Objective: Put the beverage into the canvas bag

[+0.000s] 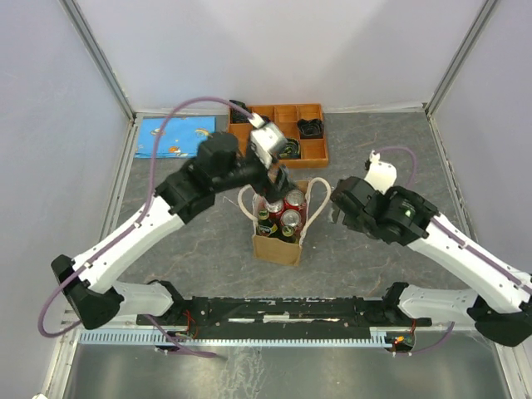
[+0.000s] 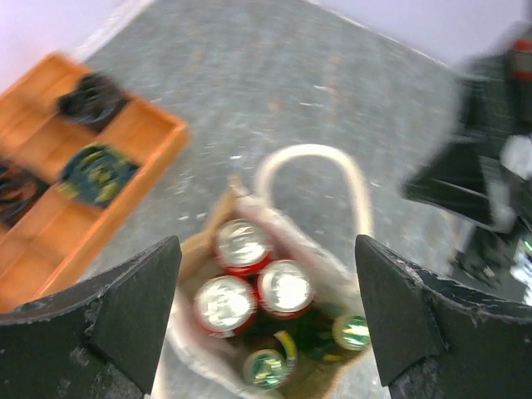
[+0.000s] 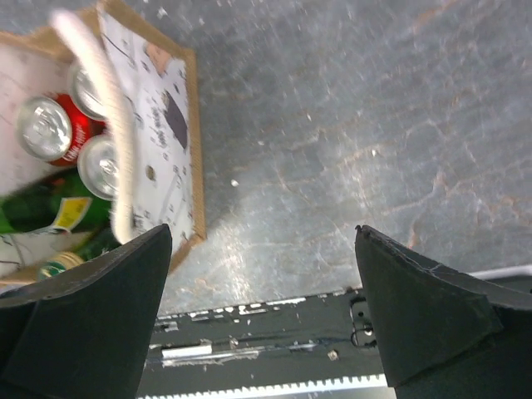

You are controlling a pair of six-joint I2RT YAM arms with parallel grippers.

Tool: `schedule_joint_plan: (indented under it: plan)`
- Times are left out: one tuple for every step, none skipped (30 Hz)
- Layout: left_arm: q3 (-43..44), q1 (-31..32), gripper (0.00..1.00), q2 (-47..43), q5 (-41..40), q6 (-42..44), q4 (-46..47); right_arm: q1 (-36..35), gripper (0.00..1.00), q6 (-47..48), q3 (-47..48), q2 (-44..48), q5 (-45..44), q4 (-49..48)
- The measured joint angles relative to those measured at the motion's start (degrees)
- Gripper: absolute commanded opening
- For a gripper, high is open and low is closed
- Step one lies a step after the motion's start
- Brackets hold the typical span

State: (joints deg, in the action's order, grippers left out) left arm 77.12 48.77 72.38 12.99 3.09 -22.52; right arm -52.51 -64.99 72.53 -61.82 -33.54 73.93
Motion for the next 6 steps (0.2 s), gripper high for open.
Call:
schedule_joint_plan:
  plan:
    - [0.5, -3.1, 0.91, 0.0, 0.2, -1.2, -0.3, 0.0, 0.99, 0.9, 1.8, -1.3, -0.5, -0.2]
    - [0.9, -6.0, 0.91, 0.0, 0.6, -2.1, -0.6, 0.0, 0.99, 1.9, 3.7, -2.8, -1.3, -0.2]
    - [1.1, -9.9, 0.91, 0.0, 0.9, -3.2, -1.3, 0.0, 0.99, 2.5, 5.3, -4.1, -1.7, -0.2]
    - [1.1, -13.5, 0.91, 0.0, 1.2, -4.2, -1.8, 0.0, 0.99, 3.4, 7.0, -5.7, -2.3, -0.2]
    - [1.1, -16.7, 0.92, 0.0, 1.2, -5.0, -2.4, 0.0, 0.99, 4.1, 8.2, -7.1, -2.7, -0.3]
    - [1.1, -19.1, 0.92, 0.1, 1.0, -5.6, -2.9, 0.0, 0.99, 4.6, 8.8, -8.1, -2.8, -0.4]
